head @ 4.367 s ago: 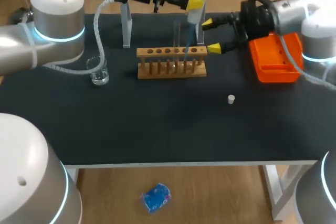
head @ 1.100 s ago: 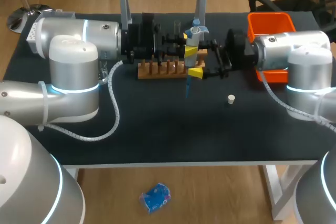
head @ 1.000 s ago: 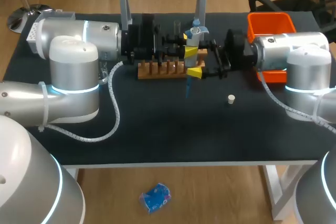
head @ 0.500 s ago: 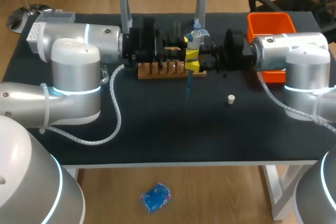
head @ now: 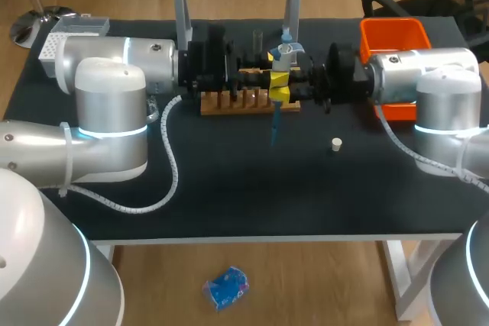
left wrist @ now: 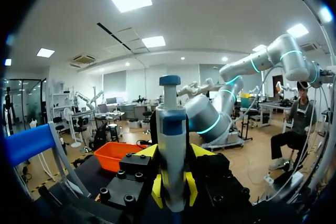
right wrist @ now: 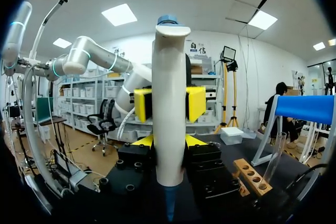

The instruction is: Invert the test tube, pick up the pipette, mount the tip to pipette, aspirate from beaker and dispense into the tube, eject the tip, return the pipette, and cap with the stopper.

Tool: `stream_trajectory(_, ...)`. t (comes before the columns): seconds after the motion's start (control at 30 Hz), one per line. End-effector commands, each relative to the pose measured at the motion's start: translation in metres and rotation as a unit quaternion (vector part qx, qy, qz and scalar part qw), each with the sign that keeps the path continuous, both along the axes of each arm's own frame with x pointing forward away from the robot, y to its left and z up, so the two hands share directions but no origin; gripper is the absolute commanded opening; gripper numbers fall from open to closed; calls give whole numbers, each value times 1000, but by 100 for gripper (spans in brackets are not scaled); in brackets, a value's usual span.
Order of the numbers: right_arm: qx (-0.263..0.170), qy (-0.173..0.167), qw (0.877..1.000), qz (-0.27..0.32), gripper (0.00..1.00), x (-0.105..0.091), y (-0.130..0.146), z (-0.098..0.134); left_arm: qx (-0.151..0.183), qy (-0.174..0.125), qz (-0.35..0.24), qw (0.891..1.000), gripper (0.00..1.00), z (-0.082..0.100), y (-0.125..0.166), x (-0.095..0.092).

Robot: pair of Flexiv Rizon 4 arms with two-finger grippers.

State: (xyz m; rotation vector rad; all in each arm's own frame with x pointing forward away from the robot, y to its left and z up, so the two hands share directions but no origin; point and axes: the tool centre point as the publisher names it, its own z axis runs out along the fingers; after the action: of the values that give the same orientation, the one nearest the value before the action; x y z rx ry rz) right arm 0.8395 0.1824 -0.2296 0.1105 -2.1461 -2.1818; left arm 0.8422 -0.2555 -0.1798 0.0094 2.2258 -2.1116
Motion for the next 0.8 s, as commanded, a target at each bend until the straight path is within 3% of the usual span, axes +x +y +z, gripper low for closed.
stream_trajectory(0.03,-2,1,1000,0,0,2,-1,-1,3,-8,26,1000,100,6,6,-4)
stream_trajectory(0.27,-11,1,1000,0,0,5,-15,-7,18,-22,57,998,100,23,33,0)
stream_trajectory(0.4,-17,-1,1000,-1,0,8,-33,-7,11,-3,68,998,100,24,42,1)
stream_trajectory(0.47,-13,-2,1000,-1,0,9,-45,-4,1,27,72,997,100,18,46,3)
stream_trajectory(0.8,-11,-23,999,-26,0,20,-96,11,1,27,72,997,100,18,46,3)
